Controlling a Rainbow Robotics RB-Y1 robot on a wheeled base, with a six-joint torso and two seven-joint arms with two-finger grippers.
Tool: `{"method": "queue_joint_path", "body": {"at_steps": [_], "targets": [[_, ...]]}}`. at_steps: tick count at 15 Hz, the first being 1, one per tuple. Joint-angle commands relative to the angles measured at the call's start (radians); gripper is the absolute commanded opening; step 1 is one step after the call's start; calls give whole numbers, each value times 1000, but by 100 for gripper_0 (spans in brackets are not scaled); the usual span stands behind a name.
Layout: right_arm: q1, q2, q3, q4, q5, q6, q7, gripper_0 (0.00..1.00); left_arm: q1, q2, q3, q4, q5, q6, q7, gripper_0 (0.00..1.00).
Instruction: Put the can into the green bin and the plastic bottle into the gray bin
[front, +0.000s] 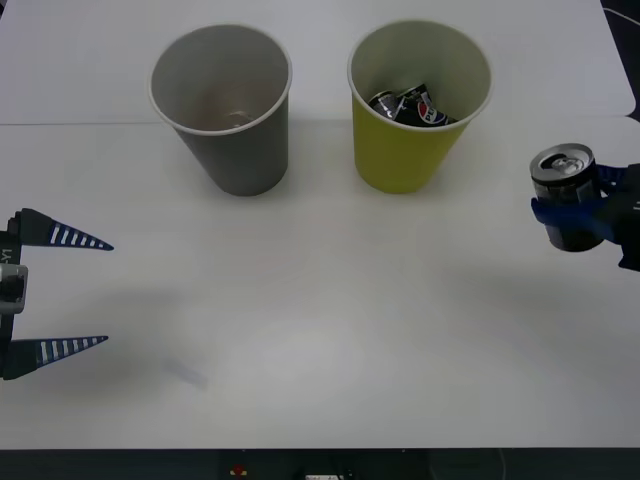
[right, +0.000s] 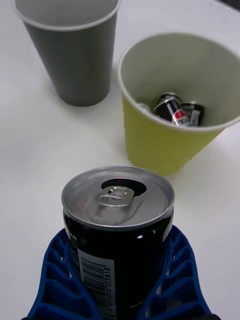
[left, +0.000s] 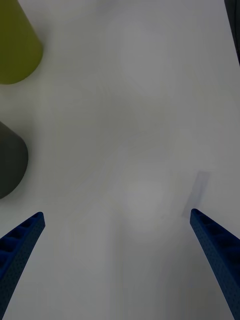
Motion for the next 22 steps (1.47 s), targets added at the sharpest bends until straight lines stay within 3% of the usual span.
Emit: {"method": "queue_joint_path", "body": {"at_steps": [1,3,8,12,16,22], "targets": [[-91,-58,52,15,24,0,-129,0,0,0,0,0,0,0,0,100],[-164,-97,90,56,30,0,-179,0,0,0,0,0,0,0,0,100],[-363,-116,163,263,62,0,-179,0,0,0,0,0,0,0,0,100],[-544,-113,273,435,192,0,-179,0,0,0,0,0,0,0,0,100],[-682,-77,325,607,252,0,-170,0,0,0,0,0,0,0,0,100],[-906,30,426,905,419,0,-95,0,0,0,0,0,0,0,0,100]]}}
